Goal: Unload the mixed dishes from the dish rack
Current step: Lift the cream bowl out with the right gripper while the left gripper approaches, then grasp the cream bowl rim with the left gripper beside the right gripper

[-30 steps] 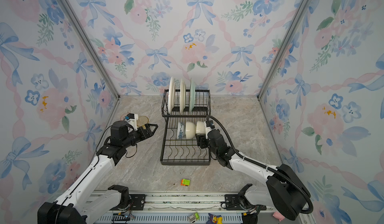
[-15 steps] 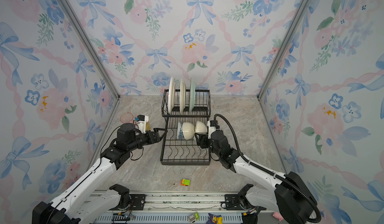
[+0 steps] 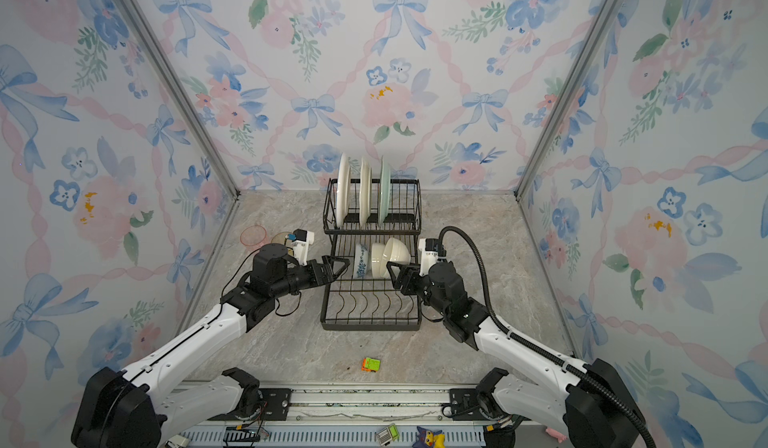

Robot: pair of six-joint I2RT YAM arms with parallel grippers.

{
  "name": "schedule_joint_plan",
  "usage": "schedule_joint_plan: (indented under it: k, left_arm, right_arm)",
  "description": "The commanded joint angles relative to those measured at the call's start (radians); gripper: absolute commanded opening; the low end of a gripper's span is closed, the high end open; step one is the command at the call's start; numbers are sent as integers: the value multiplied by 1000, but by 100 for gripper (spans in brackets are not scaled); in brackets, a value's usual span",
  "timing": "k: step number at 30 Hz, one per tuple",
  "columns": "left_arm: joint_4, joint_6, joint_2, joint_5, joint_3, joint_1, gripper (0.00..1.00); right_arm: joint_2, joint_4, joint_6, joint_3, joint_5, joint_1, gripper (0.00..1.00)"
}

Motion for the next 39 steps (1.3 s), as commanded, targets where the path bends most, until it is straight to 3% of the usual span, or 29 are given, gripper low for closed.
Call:
schedule_joint_plan:
  k: [1,26,39]
  left_arm:
    - [93,-40,37,41,6,-9,98]
    - [213,-70,256,98,113,-90,96]
    - [236,-74,298,110,126,-98,86]
  right_arm:
    - [-33,89,24,30,-15,15,63]
    - [-38,151,55,52,-90,63,65]
    - [-27,197,76,55,-140,72,67]
